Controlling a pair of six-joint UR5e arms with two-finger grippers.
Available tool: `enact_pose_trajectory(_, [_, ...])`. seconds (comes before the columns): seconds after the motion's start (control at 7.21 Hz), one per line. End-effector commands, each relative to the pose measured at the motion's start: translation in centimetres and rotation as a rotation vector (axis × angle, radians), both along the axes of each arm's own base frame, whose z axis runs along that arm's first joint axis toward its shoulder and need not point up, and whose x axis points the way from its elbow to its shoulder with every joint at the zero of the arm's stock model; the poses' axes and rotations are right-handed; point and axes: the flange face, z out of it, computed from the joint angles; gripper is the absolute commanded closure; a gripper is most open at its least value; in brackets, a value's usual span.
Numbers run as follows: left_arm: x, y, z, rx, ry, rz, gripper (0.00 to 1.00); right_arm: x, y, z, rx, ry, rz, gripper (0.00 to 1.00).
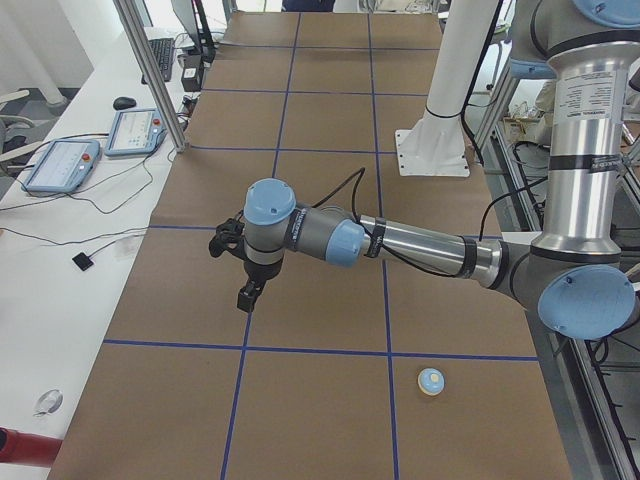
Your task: Place and press bell with both arms
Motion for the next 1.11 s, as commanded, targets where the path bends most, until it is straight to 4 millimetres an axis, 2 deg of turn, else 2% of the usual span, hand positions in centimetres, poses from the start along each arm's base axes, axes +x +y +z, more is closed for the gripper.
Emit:
enact_pose_trajectory(0.0, [0.0,-1.0,-0.2,0.01,0.002,-0.004,0.0,0.0,0.0,0.0,0.002,-0.004,-0.002,0.0])
enact_pose_trajectory(0.28, [0.3,-0.9,-0.9,0.03,0.002,0.002,0.0,-0.1,0.1,-0.4,0.04,-0.004,-0.005,0.0])
enact_pose_trajectory(0.55, [1.2,-0.9,-0.7,0.095,0.004,0.018,0.0,-0.2,0.3,-0.2,0.032,-0.014,0.001,0.0])
enact_pose_trajectory(0.83, [3.8,1.6,2.5,0.028,0.008,0.076,0.0,-0.2,0.4,0.0,0.032,-0.012,-0.002,0.0])
enact_pose_trajectory(0.97, [4.0,3.2,4.6,-0.018,0.005,0.082,0.0,-0.3,0.5,0.1,0.034,-0.006,-0.008,0.0])
